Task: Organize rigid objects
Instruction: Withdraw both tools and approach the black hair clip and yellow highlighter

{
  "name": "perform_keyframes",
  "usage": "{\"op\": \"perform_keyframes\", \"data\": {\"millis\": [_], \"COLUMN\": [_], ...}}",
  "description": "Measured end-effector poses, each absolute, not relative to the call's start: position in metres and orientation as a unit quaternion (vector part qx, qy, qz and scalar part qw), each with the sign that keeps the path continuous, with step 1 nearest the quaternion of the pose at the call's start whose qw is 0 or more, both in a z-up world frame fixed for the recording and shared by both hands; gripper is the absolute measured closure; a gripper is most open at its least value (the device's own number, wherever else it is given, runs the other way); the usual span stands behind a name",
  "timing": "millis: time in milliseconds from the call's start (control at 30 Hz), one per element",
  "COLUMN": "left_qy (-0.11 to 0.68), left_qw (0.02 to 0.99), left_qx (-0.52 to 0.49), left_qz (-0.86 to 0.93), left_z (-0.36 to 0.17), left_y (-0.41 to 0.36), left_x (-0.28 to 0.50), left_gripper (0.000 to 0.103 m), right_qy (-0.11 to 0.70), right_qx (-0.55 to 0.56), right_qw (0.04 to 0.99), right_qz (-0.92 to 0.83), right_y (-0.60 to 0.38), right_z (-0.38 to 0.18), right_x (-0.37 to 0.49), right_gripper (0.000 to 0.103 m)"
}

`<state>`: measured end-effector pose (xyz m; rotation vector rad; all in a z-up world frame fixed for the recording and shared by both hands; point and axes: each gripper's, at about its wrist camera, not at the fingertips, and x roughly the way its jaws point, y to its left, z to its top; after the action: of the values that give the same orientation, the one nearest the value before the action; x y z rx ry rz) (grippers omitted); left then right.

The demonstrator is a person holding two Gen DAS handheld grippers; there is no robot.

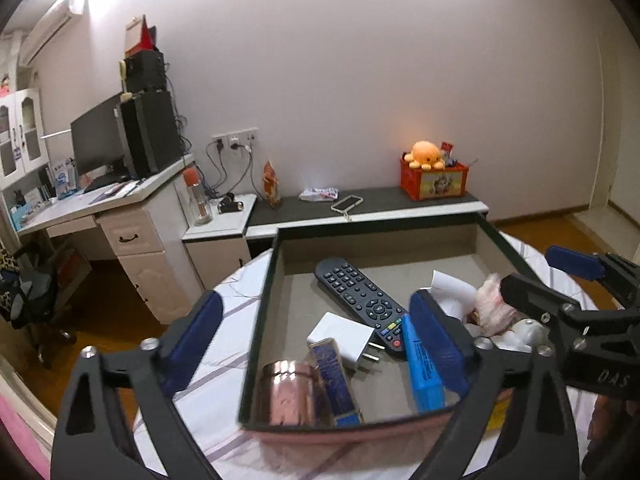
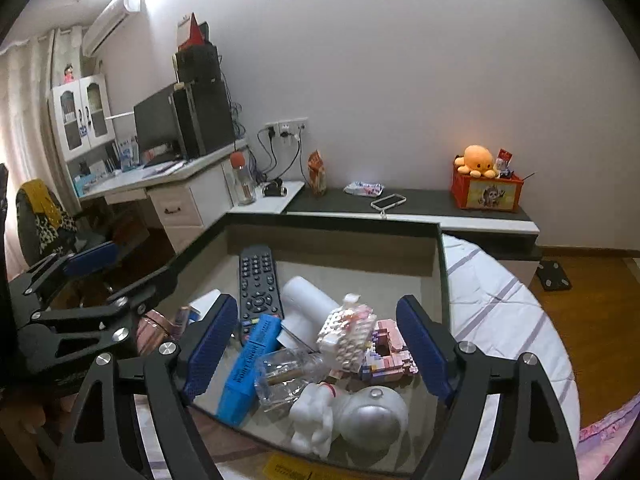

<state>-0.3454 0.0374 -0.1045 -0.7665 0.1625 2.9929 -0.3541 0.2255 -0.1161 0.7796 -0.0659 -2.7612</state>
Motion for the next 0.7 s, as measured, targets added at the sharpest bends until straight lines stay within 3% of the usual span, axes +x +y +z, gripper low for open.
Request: {"op": "perform_keyframes", "data": {"millis": [133, 233, 700], "left_qy": [0.035, 0.02, 0.038], "left_qw": [0.017, 0.019, 0.024], "left_qx": [-0.231, -0.214, -0.145], "left_qz": [0.972, 0.976, 0.988], "left_z": [-0.087, -0.075, -0.033], "left_y": [0.024, 0.017, 0.016], "left_x": [-0.319, -0.293, -0.183], "left_gripper": [0.0, 0.0, 0.0], "right_qy": [-0.023, -0.017, 0.016], "right_qx": [0.245, 0.213, 0.125], "right_qw": [0.126, 0.119, 0.086], "right_qz": [-0.961, -0.97, -0.988], "right_y": [0.227, 0.226, 0.221], "right_z": [-0.097, -0.081, -0.036], "right_x": [-0.328, -0.3, -0.19], "right_gripper": [0.019, 0.011, 0.011]}}
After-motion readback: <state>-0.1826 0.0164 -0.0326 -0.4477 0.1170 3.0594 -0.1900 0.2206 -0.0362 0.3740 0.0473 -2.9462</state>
